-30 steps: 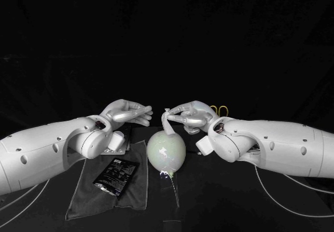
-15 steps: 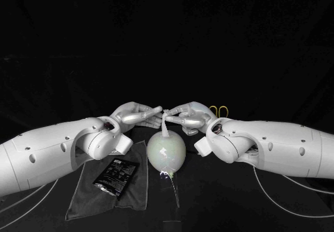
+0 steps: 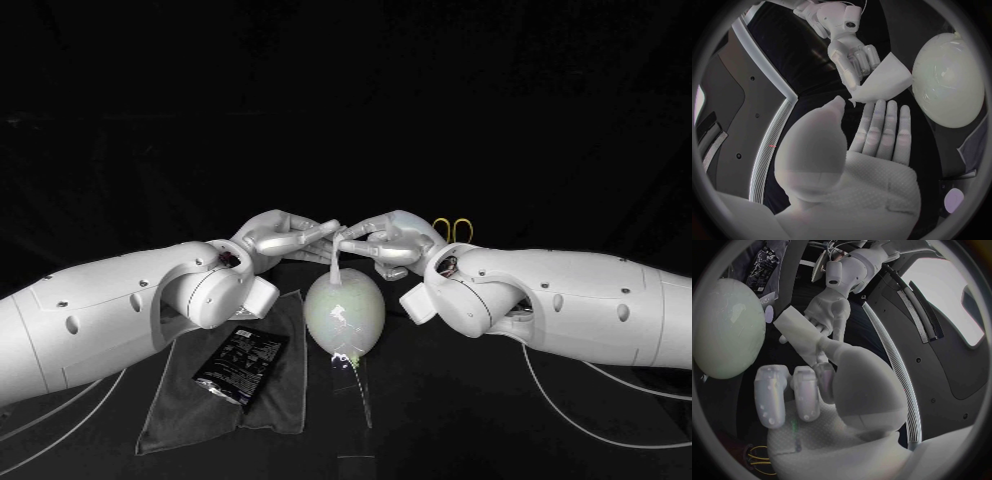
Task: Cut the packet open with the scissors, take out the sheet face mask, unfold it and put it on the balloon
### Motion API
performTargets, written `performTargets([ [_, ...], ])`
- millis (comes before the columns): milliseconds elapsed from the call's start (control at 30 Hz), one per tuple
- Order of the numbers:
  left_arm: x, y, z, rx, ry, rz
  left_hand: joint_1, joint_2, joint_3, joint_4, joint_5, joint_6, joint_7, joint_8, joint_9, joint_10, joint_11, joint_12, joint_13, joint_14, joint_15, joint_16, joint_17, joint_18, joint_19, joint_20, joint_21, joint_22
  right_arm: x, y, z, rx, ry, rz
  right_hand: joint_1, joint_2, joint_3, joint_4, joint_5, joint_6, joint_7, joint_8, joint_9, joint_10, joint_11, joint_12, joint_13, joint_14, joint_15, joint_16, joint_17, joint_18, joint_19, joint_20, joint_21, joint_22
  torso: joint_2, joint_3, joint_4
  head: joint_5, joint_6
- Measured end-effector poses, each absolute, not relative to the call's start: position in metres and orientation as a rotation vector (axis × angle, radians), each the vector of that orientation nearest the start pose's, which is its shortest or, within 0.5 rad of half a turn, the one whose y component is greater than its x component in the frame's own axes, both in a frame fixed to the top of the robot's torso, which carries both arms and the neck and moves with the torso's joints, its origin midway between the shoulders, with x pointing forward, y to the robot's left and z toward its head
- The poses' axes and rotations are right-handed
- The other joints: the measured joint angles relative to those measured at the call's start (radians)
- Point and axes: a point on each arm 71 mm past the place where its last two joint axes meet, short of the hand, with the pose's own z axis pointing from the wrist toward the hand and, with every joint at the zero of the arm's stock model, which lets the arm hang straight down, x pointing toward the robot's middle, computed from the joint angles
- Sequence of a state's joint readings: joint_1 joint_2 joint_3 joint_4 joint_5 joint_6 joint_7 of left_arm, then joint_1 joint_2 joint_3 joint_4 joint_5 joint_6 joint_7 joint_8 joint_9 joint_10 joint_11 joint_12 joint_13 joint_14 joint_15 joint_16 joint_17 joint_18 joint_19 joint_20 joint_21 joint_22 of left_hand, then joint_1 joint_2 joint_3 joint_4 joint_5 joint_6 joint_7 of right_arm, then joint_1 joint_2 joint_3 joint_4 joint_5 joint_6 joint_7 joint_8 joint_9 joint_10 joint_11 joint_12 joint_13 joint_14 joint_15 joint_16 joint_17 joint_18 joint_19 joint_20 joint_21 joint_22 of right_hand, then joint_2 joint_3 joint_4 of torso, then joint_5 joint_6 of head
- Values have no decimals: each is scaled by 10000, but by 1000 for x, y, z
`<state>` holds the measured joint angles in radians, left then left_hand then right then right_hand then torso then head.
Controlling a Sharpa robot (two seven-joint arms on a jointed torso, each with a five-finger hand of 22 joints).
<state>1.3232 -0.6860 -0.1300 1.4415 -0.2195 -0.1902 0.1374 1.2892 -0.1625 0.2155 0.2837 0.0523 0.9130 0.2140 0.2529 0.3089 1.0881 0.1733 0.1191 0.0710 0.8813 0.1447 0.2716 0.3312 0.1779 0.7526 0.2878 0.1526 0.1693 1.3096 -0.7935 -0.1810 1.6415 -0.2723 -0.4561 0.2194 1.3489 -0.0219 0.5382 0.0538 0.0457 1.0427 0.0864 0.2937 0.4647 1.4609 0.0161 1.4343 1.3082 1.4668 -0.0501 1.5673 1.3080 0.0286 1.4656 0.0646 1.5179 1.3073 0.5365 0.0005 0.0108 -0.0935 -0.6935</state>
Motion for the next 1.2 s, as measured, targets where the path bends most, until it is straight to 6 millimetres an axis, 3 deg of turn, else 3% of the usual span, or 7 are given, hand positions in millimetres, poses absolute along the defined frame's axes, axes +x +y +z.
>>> performTargets([
  [100, 505, 142, -168, -8137, 18107, -14607, 137, 18, -85, -37, 0, 71, -30, 0, 0, 0, 0, 0, 0, 35, -35, -47, -4, -159, -1, 0, -28, -50, 465, -154, -175, 8048, 16607, 13666, 0, 0, 0, 0, -3, 0, -1, 1, 0, 0, 0, 39, -1, 0, 0, 0, -5, 0, 0, 0, 0, -1, 0, 0, 0, -1, -2],
  [300, 504, 139, -168, -8110, 18165, -14650, 561, 100, -224, -92, 0, 178, -65, 47, -22, -35, -36, 0, 1, 36, -35, -213, -53, -163, -1, 0, -220, -176, 466, -153, -175, 8051, 16617, 13635, 1, 1, -1, 0, -20, -1, -3, 1, 0, 0, 0, 41, -4, -1, 1, -1, -7, 0, -1, 1, 0, 1, 1, -1, 0, 5, -21],
  [633, 503, 138, -168, -8105, 18179, -14650, 1046, 454, -214, -156, 1, 301, -120, 47, -66, -70, -71, 0, 2, 35, -35, -376, -127, -166, -1, -1, -345, -325, 468, -151, -176, 8067, 16634, 13578, 12, 11, 41, -42, -30, -1, -10, 1, 0, -1, -1, 40, -9, -2, 2, -9, -4, 0, -3, 3, -1, 7, 1, -1, 0, 15, -25],
  [767, 504, 139, -168, -8155, 18149, -14634, 1402, 815, 69, -170, 1, 373, -191, 46, -90, -14, -128, 0, 2, 44, -43, -376, -138, -166, 3, 4, -384, -361, 468, -152, -176, 8081, 16638, 13554, 12, 10, 41, -42, 7, -15, -24, 1, 0, -1, -1, 39, -6, -2, 3, -23, 2, 0, 9, -9, -1, 8, 0, -1, -2, 20, -25],
  [900, 504, 140, -168, -8274, 18097, -14638, 1628, 1384, 456, -141, 1, 416, -233, 47, -123, 21, -163, 0, -3, 158, -86, -412, -152, -167, 86, 13, -407, -411, 468, -153, -176, 8100, 16635, 13522, 11, 10, 41, -42, 7, -16, -25, 1, 0, -1, -1, 36, -2, -3, 3, -26, 2, 0, 24, -24, -1, 7, 0, -1, -5, 27, -22],
  [1033, 505, 142, -168, -8442, 18042, -14653, 1715, 1625, 687, -115, 1, 415, -233, 46, -143, 21, -162, 0, -16, 207, -104, -451, -170, -167, 109, 35, -423, -455, 468, -154, -176, 8117, 16634, 13496, 11, 10, 41, -42, 7, -17, -27, 1, 0, -1, -1, 35, 0, -3, 3, 0, 2, -1, 25, -25, -1, 6, 0, 0, -6, 27, -20],
  [1200, 506, 143, -168, -8647, 17978, -14689, 2055, 1890, 1165, -392, 1, 463, -280, 50, -144, 95, -237, 0, -36, 304, -149, -494, -184, -168, 169, 25, -491, -523, 468, -154, -176, 8125, 16638, 13483, 11, 9, 40, -42, 6, -19, -29, 1, 0, -1, -1, 32, 0, -4, 4, 0, 2, 0, 24, -24, -2, 2, 0, 1, -6, 22, -22],
])
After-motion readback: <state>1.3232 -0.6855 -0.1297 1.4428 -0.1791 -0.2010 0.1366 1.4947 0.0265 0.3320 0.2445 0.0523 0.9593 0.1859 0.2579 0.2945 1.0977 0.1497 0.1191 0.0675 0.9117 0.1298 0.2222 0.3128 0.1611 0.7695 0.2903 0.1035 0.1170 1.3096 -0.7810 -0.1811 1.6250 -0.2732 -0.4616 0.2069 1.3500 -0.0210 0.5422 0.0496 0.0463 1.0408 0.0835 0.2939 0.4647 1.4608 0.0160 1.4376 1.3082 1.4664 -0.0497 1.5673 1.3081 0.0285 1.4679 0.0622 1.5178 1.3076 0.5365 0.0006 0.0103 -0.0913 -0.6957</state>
